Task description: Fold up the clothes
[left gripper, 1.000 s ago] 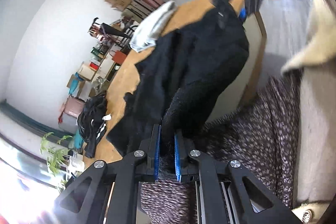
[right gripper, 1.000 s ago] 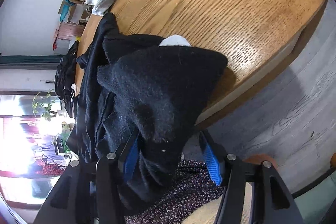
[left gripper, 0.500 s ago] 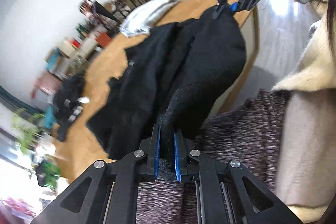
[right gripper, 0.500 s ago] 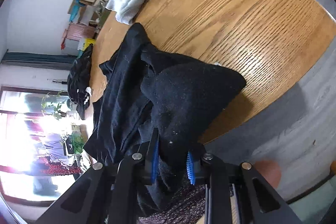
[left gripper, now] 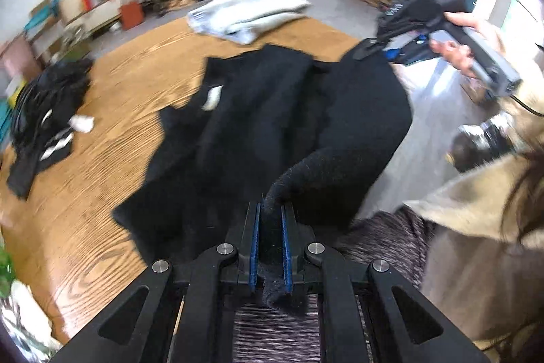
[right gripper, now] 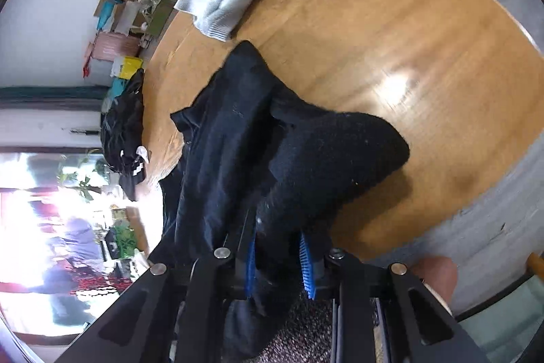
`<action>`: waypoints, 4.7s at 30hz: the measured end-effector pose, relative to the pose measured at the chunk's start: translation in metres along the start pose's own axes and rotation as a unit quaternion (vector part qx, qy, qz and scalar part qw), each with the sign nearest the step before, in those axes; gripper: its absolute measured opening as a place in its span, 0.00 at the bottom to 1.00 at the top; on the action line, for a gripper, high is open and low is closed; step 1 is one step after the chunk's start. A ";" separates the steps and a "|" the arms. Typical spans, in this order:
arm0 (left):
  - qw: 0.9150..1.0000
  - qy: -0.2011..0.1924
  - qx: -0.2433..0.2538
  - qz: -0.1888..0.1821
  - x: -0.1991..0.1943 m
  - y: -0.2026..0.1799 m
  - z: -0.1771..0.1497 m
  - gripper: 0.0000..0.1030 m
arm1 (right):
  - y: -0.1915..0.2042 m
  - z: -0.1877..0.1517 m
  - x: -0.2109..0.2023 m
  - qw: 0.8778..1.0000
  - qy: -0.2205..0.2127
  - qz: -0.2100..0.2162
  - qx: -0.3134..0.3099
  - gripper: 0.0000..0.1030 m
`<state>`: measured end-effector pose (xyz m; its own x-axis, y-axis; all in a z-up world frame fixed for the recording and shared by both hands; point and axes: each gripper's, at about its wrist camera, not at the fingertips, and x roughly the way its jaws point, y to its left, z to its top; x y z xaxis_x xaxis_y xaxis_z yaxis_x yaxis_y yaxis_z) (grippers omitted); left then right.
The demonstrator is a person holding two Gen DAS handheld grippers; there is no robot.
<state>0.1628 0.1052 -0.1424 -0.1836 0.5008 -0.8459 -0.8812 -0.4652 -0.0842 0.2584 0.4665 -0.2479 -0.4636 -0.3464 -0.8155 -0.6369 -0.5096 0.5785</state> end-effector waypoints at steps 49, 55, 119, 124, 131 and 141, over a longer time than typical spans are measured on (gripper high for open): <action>0.973 -0.062 -0.220 -0.032 0.012 0.059 -0.020 0.59 | 0.110 -0.024 0.020 0.827 -0.167 -0.100 -0.527 0.70; 0.975 -0.044 -0.217 -0.008 0.007 0.068 -0.019 0.59 | 0.109 -0.041 0.022 0.776 -0.150 -0.094 -0.606 0.72; 0.929 -0.171 -0.327 0.006 0.010 0.064 -0.071 0.12 | 0.156 -0.098 0.103 0.831 -0.008 0.025 -0.556 0.77; 0.937 -0.183 -0.298 -0.016 0.005 0.046 -0.065 0.09 | 0.162 -0.109 0.101 0.828 0.006 0.047 -0.559 0.77; 0.948 -0.202 -0.244 -0.023 -0.006 0.015 -0.055 0.09 | 0.164 -0.109 0.100 0.862 0.058 0.094 -0.495 0.77; 0.955 -0.226 -0.192 -0.023 -0.018 -0.009 -0.052 0.09 | 0.191 -0.120 0.115 0.899 0.148 0.103 -0.399 0.71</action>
<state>0.1965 0.0628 -0.1541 -0.3946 0.7510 -0.5294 -0.6838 -0.6249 -0.3767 0.1574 0.2347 -0.2332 -0.2614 -0.6329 -0.7288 0.1435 -0.7722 0.6190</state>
